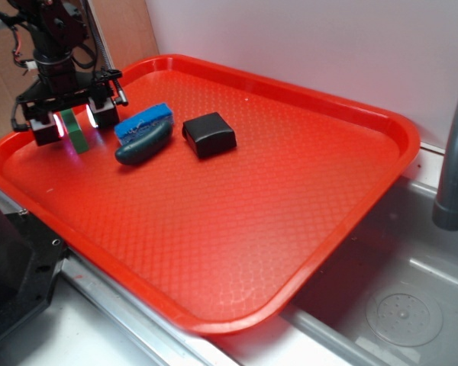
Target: Grab the green block.
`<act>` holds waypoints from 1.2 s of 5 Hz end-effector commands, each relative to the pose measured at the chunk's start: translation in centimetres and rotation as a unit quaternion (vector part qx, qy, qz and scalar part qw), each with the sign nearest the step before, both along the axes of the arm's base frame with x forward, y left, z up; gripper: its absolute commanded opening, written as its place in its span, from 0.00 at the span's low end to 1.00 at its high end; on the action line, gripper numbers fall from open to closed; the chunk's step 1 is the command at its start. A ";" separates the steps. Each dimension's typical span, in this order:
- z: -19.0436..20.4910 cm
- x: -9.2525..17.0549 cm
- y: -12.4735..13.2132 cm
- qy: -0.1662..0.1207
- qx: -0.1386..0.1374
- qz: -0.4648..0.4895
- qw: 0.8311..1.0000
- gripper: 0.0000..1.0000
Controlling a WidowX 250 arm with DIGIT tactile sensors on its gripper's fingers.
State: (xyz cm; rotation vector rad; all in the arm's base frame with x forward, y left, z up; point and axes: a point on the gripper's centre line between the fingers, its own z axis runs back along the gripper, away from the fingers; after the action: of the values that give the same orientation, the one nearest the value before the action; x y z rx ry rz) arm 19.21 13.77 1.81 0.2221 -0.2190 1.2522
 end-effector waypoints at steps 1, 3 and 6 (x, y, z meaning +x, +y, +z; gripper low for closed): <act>2.9 -0.1 0.0 -0.005 0.007 -0.059 0.998 0.00; 10.8 0.5 -2.6 0.012 -0.042 -0.272 0.961 0.00; 19.0 -2.8 -14.5 -0.010 -0.099 -0.509 0.855 0.00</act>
State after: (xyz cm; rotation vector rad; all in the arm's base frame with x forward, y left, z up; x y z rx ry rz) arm 17.01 -2.48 19.43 -0.0894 -0.1348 0.1990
